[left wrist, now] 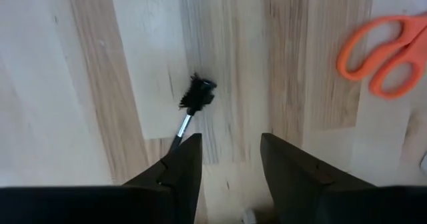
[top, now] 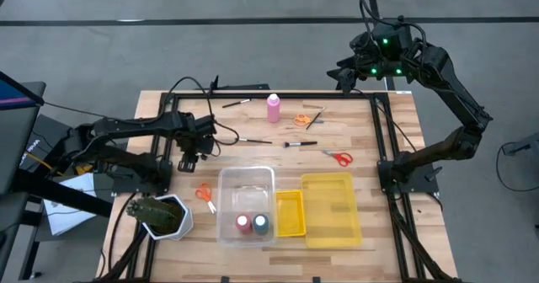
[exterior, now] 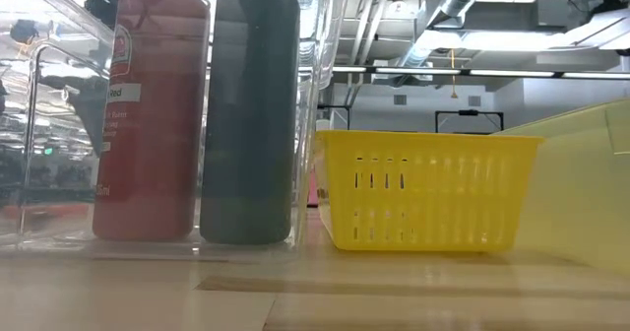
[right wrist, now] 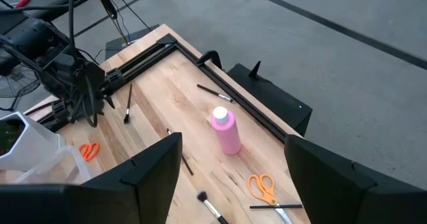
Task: Pick & Place Paint Supplies
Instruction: Put the black paint brush into the right yellow bin
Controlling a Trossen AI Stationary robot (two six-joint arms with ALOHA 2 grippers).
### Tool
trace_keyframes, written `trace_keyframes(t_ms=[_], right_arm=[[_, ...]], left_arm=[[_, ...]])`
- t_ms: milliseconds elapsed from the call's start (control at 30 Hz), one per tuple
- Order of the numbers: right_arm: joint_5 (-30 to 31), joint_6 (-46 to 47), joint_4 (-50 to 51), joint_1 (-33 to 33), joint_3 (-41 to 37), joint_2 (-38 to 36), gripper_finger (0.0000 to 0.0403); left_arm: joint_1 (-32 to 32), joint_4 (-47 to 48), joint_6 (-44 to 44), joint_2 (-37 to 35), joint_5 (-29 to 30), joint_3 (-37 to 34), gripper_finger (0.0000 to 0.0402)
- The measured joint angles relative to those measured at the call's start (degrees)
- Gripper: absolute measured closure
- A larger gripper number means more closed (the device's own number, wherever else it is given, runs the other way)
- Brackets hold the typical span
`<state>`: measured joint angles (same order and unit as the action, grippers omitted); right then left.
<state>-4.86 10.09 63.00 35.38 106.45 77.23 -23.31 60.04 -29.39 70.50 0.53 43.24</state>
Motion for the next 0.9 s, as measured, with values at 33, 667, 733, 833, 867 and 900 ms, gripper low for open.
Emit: trace_keyframes(t_ms=[33,667,733,833,867,900], right_arm=[[0.0,0.0,0.0,0.0,0.0,0.0,0.0143],[0.0,0.0,0.0,0.0,0.0,0.0,0.0143],[0.0,0.0,0.0,0.0,0.0,0.0,0.0143],[0.0,0.0,0.0,0.0,0.0,0.0,0.0143],[0.0,0.0,0.0,0.0,0.0,0.0,0.0143],[0.0,0.0,0.0,0.0,0.0,0.0,0.0143]], left_arm=[[0.0,-0.1,0.0,0.0,0.0,0.0,0.0258],[0.0,-11.8,-0.7,0.3,0.5,-4.8,0.0257],[0.0,-12.7,-0.6,0.3,1.2,-6.6,0.0256],[0.0,-14.2,-0.5,0.3,3.3,-8.6,0.0257],[0.0,-14.7,-0.5,0.3,3.3,-9.1,0.0257],[0.0,-15.3,-0.4,0.3,3.4,-9.6,0.0256]])
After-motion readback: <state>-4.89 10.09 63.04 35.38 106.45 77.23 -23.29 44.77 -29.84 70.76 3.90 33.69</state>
